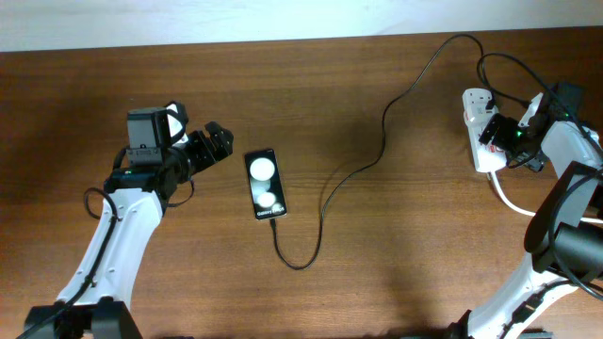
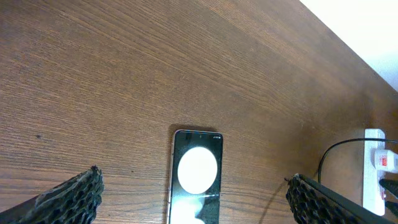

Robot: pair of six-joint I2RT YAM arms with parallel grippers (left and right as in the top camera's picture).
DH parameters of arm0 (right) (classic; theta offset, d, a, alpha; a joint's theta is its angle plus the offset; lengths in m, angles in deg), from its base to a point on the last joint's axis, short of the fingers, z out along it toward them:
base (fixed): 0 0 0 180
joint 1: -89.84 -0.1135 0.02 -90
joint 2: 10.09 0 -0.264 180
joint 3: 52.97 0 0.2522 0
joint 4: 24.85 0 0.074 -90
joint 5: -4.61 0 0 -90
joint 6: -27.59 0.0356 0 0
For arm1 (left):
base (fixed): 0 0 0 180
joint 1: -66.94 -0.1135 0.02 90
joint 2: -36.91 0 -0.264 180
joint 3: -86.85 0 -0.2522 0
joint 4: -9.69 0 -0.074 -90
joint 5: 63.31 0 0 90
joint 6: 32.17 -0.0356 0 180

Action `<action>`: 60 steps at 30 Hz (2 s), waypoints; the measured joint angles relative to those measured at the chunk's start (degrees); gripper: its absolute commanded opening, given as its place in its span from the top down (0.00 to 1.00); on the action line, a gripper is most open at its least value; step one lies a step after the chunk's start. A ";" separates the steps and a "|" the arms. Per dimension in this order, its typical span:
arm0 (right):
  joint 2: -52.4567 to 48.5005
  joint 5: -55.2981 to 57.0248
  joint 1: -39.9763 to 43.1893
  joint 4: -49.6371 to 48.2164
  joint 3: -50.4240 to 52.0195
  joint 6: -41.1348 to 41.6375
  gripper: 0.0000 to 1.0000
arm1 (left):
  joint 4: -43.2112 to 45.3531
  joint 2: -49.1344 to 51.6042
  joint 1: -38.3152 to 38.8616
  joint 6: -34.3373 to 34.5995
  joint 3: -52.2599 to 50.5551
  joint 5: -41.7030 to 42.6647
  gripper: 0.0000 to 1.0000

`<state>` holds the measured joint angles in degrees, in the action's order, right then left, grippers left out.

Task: Plug charger to phone and switch on socket

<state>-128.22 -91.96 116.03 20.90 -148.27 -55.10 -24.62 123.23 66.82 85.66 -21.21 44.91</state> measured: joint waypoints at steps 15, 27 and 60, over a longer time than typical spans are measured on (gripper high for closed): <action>0.02 0.00 0.00 0.11 0.00 -0.04 0.01 | 6.91 -6.56 11.26 -22.38 -3.69 -14.99 0.01; 0.02 -0.02 0.00 0.11 0.02 -0.04 0.01 | 41.81 -22.77 7.74 -26.77 -46.16 -11.54 0.01; 0.11 0.00 -0.04 0.15 0.13 -0.07 0.01 | 16.17 -85.70 1.05 -33.03 -57.53 -16.79 0.01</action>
<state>-128.11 -91.96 115.99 21.05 -148.14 -55.16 -8.45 37.53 67.87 52.64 -78.74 28.13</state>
